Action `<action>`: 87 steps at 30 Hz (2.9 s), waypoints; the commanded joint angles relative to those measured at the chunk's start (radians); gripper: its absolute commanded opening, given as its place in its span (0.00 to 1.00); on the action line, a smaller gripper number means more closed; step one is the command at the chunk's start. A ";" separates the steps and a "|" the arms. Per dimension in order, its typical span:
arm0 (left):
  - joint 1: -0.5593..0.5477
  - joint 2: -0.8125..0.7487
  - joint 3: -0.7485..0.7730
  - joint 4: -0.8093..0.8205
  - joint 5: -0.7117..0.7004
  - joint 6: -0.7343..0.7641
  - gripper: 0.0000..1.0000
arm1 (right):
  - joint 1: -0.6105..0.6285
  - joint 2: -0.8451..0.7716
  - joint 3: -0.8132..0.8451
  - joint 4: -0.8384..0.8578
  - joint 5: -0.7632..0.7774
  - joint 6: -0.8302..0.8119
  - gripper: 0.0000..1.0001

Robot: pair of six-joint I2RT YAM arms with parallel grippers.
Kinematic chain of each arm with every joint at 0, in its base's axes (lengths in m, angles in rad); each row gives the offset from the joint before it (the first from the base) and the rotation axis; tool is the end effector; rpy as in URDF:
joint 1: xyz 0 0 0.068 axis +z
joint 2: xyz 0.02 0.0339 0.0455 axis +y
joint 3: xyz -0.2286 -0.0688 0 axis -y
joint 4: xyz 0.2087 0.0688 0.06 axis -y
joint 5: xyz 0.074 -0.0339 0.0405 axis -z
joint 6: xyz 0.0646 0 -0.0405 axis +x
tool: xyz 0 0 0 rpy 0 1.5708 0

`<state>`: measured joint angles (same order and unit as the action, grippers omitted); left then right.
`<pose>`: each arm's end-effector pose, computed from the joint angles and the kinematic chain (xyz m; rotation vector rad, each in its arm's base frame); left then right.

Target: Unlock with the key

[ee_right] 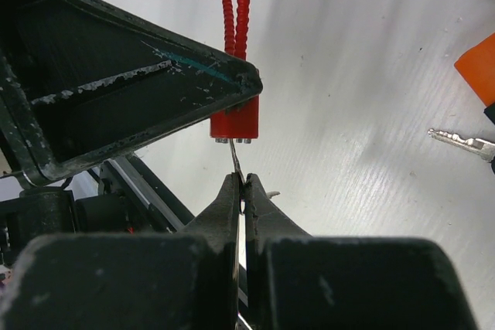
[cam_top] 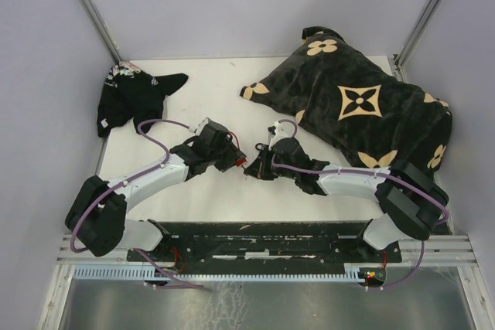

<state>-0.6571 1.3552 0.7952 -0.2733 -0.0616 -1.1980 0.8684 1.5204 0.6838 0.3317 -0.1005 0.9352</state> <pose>0.2185 -0.1635 0.1743 -0.7113 2.4520 -0.7422 0.1978 0.2438 0.1602 0.0086 2.3066 1.1388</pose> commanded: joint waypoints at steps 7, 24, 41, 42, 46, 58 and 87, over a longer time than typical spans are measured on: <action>-0.067 -0.093 -0.051 0.106 -0.038 -0.082 0.03 | -0.028 -0.019 0.066 0.063 -0.008 0.066 0.02; -0.156 -0.119 -0.102 0.117 -0.100 -0.197 0.03 | -0.041 0.026 0.068 0.226 -0.005 -0.036 0.02; -0.187 -0.150 -0.125 0.144 -0.077 -0.238 0.03 | -0.114 0.088 0.026 0.533 -0.121 -0.131 0.02; -0.187 -0.167 -0.127 0.135 -0.108 -0.235 0.03 | -0.115 0.081 0.024 0.520 -0.131 -0.145 0.01; -0.184 -0.220 -0.132 0.127 -0.221 -0.218 0.03 | -0.115 0.058 0.015 0.459 -0.175 -0.181 0.12; -0.128 -0.180 -0.071 0.069 -0.305 -0.202 0.03 | -0.103 -0.044 -0.052 0.310 -0.204 -0.235 0.37; -0.112 -0.175 -0.070 0.098 -0.227 -0.221 0.03 | -0.081 0.030 -0.070 0.372 -0.246 -0.251 0.23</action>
<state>-0.7742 1.1847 0.6891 -0.2298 -0.2913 -1.3792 0.7834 1.5482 0.5995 0.6270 -0.3347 0.6811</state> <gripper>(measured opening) 0.444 0.261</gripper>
